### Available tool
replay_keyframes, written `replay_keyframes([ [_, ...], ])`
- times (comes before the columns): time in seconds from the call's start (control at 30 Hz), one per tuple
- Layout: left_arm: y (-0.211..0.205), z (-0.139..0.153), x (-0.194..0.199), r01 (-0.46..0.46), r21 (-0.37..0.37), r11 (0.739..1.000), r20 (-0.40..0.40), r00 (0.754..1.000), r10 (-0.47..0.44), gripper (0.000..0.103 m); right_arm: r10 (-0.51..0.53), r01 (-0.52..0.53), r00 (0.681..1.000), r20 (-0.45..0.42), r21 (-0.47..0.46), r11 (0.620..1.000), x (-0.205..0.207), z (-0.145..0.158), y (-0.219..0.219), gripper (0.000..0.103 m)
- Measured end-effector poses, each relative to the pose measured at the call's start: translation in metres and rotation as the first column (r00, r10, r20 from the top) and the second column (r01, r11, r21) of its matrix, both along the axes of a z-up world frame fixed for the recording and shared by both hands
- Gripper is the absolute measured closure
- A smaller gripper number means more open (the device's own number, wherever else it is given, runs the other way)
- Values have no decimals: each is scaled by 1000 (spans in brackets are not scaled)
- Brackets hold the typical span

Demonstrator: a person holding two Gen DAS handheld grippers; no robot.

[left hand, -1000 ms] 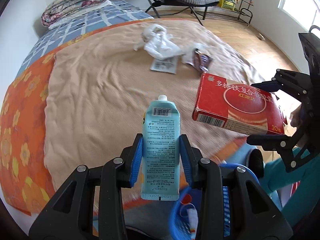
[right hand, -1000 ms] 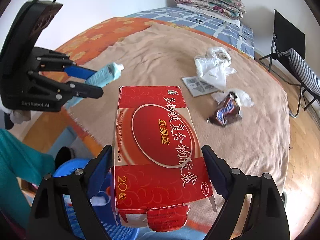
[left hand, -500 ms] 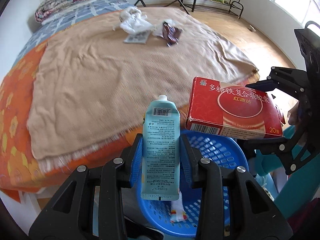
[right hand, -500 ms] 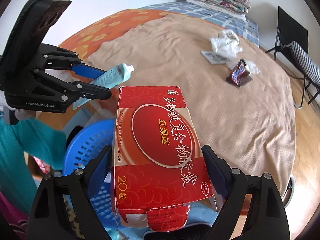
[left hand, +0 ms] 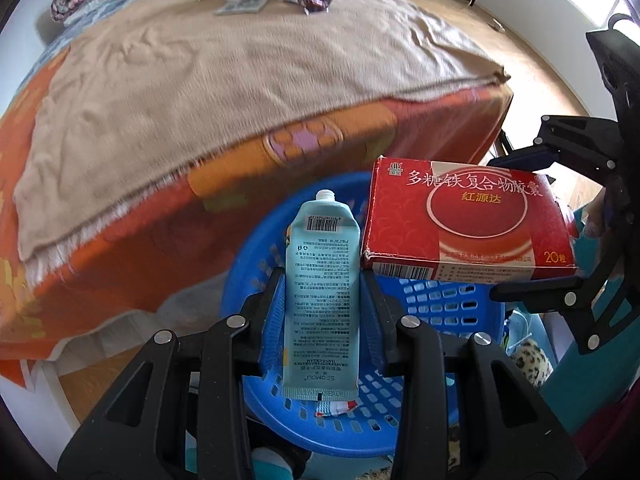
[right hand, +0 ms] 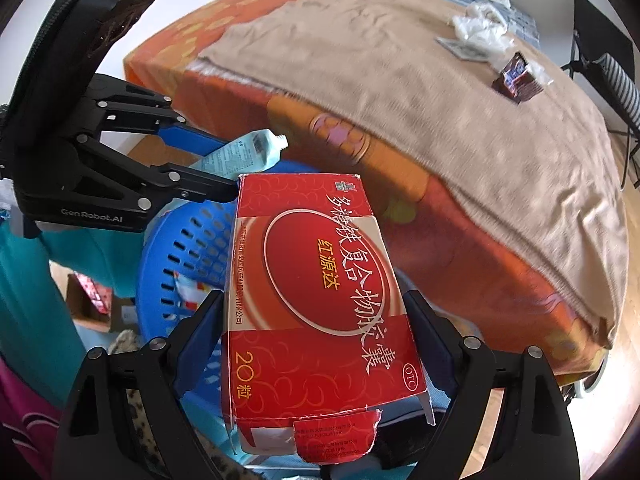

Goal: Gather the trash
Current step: 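Carry the teal tube and red box with both grippers over the blue basket, then open the left gripper dropping the tube while the right drops the box into the basket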

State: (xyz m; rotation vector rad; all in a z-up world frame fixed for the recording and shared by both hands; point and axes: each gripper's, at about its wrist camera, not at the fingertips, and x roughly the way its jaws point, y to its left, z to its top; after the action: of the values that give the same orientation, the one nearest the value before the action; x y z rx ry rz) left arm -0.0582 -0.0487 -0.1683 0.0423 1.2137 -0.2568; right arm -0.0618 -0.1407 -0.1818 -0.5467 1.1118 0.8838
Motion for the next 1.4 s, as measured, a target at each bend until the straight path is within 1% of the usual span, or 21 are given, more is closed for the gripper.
replay_keyframes([
  [0.3,-4,-33,-13,-6,-1,1000,-77,997,5,67,13,-15,999,-47,-41,999,-7,-22,3,16],
  [0.37,-5,-39,-16,-4,-24,1000,-97,995,1,67,10,-13,998,-58,-51,999,-8,-26,4,16],
  [0.43,-8,-41,-18,3,-31,1000,-102,995,-6,67,5,-9,998,-69,-57,998,-8,-30,4,16],
  [0.6,-17,-46,-23,21,-22,1000,-116,993,-23,67,-8,3,995,-97,-52,999,-5,-34,4,16],
  [0.83,-18,-45,-25,27,-22,999,-120,992,-30,67,-29,25,994,-103,-47,999,-3,-35,2,16],
  [1.17,-17,-40,-20,16,-30,999,-112,994,-19,67,-72,70,993,-91,-19,997,5,-24,-2,16],
  [1.3,-15,-35,-18,4,-36,999,-103,995,-8,67,-103,103,991,-82,0,995,11,-17,-5,16],
  [1.4,-12,-29,-12,-14,-50,999,-96,995,10,67,-144,145,988,-54,14,989,17,-9,-8,16],
])
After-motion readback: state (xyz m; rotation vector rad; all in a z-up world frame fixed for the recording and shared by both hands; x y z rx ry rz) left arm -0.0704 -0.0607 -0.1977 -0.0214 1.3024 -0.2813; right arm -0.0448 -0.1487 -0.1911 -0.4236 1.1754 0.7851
